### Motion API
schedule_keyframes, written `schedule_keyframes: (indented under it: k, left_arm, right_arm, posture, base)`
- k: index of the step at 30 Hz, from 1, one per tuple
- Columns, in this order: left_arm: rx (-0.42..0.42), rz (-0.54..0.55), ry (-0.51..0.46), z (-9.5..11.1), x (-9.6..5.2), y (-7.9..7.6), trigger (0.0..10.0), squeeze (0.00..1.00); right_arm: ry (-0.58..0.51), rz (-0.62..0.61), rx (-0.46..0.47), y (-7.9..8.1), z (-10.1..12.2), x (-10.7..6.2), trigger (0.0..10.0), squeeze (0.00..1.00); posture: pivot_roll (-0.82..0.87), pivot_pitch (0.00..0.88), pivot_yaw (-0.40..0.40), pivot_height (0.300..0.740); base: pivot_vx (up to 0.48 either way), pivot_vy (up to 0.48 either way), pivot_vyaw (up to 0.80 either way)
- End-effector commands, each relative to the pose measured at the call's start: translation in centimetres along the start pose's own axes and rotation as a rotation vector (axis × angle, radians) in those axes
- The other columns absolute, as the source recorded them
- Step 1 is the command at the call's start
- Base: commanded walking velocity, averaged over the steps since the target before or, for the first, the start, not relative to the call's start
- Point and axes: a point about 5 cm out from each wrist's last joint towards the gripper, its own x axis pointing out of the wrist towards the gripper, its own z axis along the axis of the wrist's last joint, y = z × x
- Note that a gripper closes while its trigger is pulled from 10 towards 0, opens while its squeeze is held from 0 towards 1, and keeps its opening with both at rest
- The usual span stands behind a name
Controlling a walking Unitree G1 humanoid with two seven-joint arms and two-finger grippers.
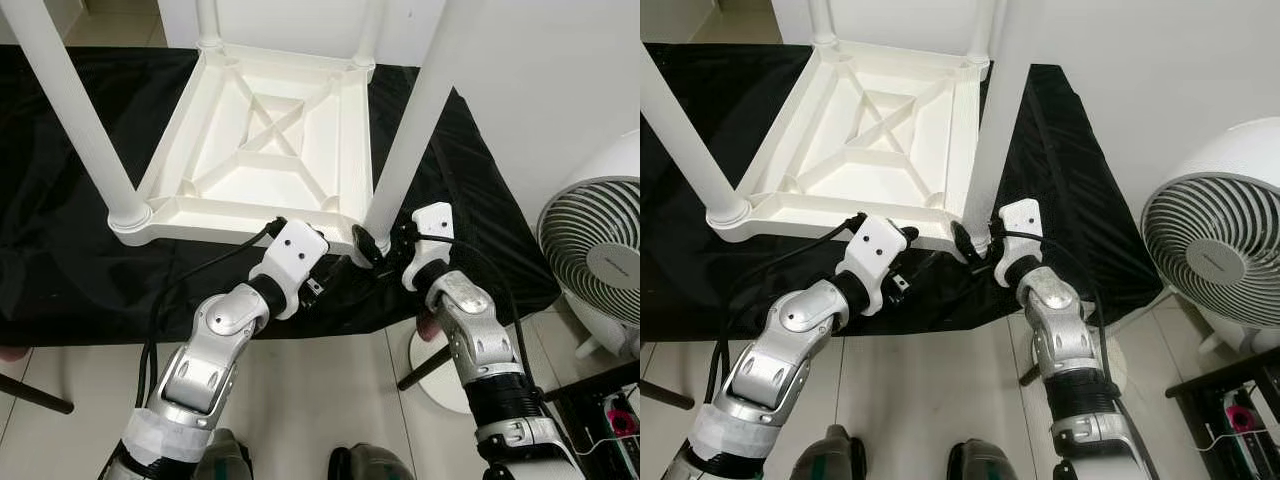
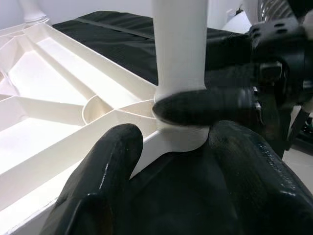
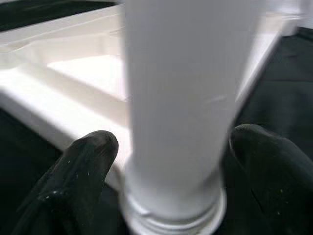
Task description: Building children table
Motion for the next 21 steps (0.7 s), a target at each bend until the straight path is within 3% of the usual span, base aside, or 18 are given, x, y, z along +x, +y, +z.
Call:
schedule_keyframes:
  k: [1, 5, 9, 17, 18, 19, 21]
  left_arm:
    - [0.000, 0.013, 0.013, -0.4, 0.0, -0.1, 10.0, 0.00]
    - [0.002, 0.010, 0.013, -0.4, 0.0, 0.0, 10.0, 0.00]
    - [0.015, 0.010, 0.016, -0.4, 0.1, 0.0, 10.0, 0.00]
    - [0.014, 0.027, 0.021, -0.4, -0.3, 0.0, 10.0, 0.00]
    - [0.014, 0.031, 0.023, -0.5, -0.4, 0.0, 10.0, 0.00]
    - [0.013, 0.036, 0.026, -0.6, -0.5, 0.0, 10.0, 0.00]
    - [0.011, 0.040, 0.029, -0.6, -0.6, 0.0, 10.0, 0.00]
  right_arm:
    - [0.013, 0.048, -0.036, -0.7, -0.2, 0.2, 10.0, 0.00]
    - [0.025, 0.086, -0.072, -1.0, -0.3, 0.3, 10.0, 0.00]
    - [0.065, 0.165, -0.149, -0.7, -0.7, 2.0, 10.0, 0.00]
    - [0.053, 0.227, -0.166, -0.3, -0.1, 3.1, 10.0, 0.00]
    - [0.067, 0.252, -0.144, -0.2, -0.4, 3.0, 5.8, 0.00]
    - [0.063, 0.265, -0.124, -0.2, -0.6, 2.8, 0.0, 0.00]
    - [0.065, 0.276, -0.104, -0.2, -0.9, 2.6, 0.0, 0.00]
  posture:
    - [0.01, 0.034, -0.048, 0.740]
    - [0.01, 0.032, -0.046, 0.740]
    - [0.02, 0.026, -0.046, 0.740]
    - [0.05, 0.026, -0.063, 0.740]
    - [0.06, 0.027, -0.069, 0.740]
    - [0.07, 0.029, -0.072, 0.740]
    - [0.07, 0.028, -0.074, 0.740]
  base:
    - [0.000, 0.000, 0.00]
    - [0.000, 0.000, 0.00]
    - [0.000, 0.000, 0.00]
    - [0.000, 0.000, 0.00]
    - [0.000, 0.000, 0.00]
    - [0.000, 0.000, 0.00]
    - [0.000, 0.000, 0.00]
